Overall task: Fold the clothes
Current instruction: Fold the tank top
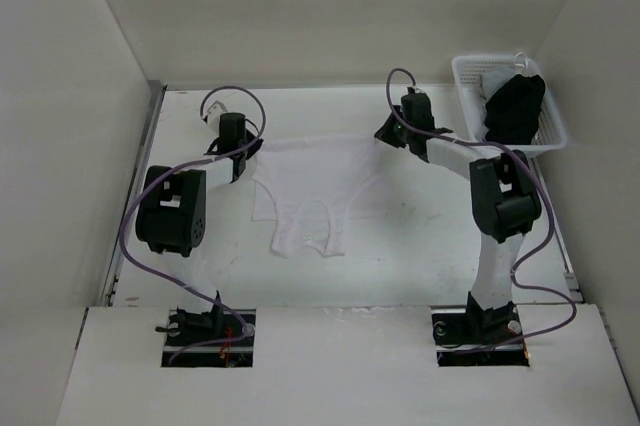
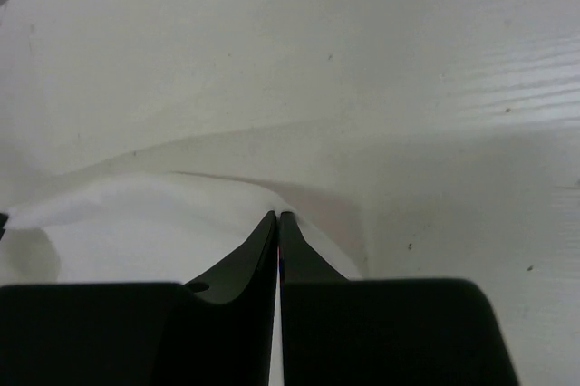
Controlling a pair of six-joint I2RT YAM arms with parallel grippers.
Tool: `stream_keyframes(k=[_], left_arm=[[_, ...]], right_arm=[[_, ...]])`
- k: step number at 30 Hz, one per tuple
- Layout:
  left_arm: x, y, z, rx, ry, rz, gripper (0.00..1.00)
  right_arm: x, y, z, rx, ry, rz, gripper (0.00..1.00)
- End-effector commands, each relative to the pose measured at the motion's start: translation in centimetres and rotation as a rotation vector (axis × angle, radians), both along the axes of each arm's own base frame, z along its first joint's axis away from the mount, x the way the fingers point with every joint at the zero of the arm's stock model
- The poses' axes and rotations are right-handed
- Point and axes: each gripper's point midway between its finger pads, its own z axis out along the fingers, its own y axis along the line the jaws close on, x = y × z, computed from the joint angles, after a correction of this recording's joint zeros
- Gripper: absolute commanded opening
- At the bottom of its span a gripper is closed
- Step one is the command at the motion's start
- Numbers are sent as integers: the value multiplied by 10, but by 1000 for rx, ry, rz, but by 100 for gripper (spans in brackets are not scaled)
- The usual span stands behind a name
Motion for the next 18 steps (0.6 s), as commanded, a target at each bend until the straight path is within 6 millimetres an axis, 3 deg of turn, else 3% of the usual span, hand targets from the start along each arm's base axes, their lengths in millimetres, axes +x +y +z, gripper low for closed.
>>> stream_keyframes(k=[1,4,8,11,14,18], left_arm=[[30,-2,74,-42,-208,-9,3],[20,-2,78,-57,-212,-20,3],[-10,-3,70,-72,-207,-32,3],[-47,-2,65,-86,-215,-35,3],[-81,5,67,-92,-238,-24,3],[-119,5,64,-99,-252,-38,3]], right_arm=[[20,-4,40,43,-101,14,4],[13,-9,46,55,-104,9,4],[-14,-15,39,73,-97,-3,4],[-43,-23,30,100,-86,-31,4],[-69,-32,33,119,-114,-57,4],[-109,-28,30,101,-120,-52,3]])
